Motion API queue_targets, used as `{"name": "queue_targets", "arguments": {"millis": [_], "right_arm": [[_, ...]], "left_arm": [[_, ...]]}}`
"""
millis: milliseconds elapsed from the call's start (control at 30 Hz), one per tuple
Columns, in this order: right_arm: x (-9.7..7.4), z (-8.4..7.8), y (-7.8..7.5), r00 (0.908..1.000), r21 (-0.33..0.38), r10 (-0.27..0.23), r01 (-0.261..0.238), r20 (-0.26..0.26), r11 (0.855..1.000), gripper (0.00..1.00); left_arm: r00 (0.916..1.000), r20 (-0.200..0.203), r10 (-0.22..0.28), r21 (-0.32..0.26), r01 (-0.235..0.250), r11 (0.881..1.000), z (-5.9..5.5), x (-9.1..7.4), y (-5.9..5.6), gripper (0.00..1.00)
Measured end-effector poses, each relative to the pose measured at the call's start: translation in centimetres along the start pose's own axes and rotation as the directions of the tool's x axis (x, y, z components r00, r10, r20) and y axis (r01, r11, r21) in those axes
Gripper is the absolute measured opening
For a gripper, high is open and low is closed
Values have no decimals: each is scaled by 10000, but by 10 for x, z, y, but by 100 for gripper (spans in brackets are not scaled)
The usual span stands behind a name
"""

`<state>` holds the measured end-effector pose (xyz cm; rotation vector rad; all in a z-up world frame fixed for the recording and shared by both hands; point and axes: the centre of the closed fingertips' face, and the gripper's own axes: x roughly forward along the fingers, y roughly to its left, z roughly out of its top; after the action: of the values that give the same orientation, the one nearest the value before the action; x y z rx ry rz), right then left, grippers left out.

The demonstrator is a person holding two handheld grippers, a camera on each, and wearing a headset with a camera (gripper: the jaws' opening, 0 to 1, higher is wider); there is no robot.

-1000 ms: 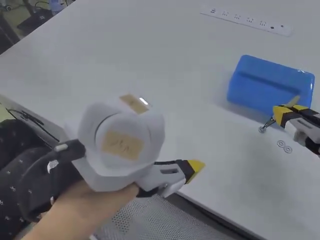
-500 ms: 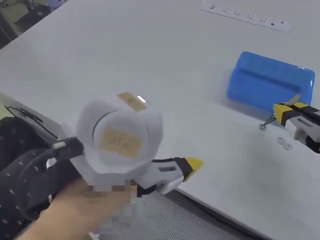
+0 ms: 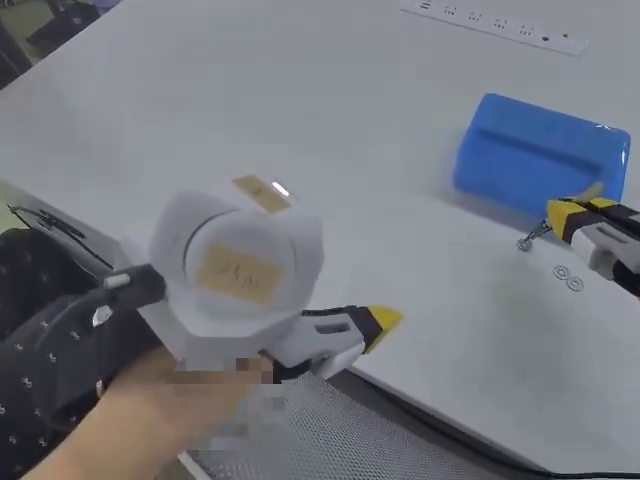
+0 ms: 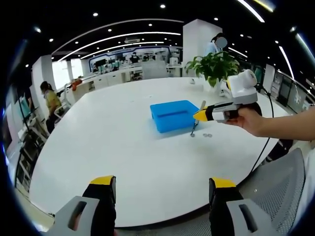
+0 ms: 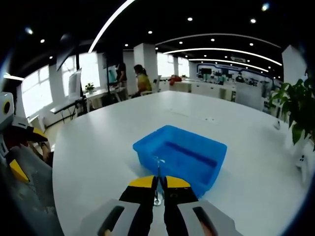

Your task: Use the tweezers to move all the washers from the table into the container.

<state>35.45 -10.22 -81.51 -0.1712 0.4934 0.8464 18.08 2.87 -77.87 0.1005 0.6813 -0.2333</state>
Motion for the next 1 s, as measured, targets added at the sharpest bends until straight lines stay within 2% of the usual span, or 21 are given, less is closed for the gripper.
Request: {"name": "queue_targets", "arguments": {"millis": [167, 567, 1000], "right_arm": [[-2, -1, 1, 9999, -254, -36, 33, -100, 9997, 3], [-9, -4, 0, 9997, -233, -126, 121, -205, 9997, 2], [-12, -11, 1, 9985, -247, -124, 111, -533, 9996, 2]], "left_arm": [[10000, -11, 7, 0, -7, 10000, -1, 0, 0, 78], [10000, 27, -27, -26, 27, 10000, 0, 0, 0, 78], [10000, 56, -40, -44, 40, 10000, 0, 0, 0, 78]]}}
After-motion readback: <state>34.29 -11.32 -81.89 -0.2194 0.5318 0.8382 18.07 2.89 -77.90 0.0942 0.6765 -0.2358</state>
